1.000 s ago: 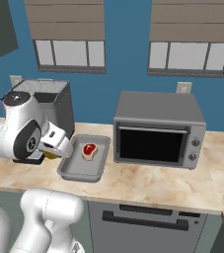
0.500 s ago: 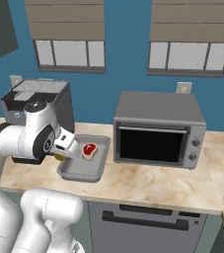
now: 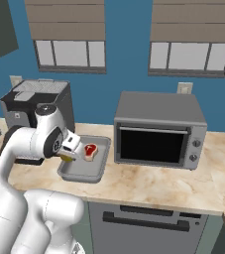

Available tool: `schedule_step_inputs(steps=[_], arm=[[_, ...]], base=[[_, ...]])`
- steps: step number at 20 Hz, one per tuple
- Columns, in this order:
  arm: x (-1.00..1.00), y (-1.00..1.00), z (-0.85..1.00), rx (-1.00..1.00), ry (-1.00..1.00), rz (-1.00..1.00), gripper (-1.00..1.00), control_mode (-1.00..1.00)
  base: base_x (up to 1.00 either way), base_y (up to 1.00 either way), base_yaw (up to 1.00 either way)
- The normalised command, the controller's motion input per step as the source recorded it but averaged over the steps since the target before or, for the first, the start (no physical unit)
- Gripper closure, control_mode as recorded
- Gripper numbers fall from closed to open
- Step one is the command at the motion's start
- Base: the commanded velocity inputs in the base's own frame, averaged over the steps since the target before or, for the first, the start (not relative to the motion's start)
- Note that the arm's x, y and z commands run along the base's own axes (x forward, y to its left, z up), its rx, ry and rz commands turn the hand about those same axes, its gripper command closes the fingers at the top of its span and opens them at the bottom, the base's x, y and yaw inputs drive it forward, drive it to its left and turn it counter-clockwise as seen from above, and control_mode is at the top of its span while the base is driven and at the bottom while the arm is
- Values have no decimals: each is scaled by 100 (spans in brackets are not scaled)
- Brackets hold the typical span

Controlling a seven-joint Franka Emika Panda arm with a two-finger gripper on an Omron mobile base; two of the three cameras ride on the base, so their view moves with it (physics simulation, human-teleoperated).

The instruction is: Place one lemon and one steak in each tupperware on the nearby counter, to pack two identical lunches.

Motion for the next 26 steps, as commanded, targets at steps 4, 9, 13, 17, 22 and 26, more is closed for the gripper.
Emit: schedule_step_inputs(steps=[4,9,13,17,22,26], arm=[[34,0,-31,0,4,0,100,-100],[33,0,-37,0,5,0,100,-100],[31,-5,-44,0,2,0,100,-100],[34,-5,-43,0,1,0,100,-100],[47,-1,-46,0,0,0,100,-100],[53,0,-46,0,0,0,100,-100]], base=[[0,0,0],[0,0,0],[0,0,0],[0,0,0],[0,0,0],[0,0,0]])
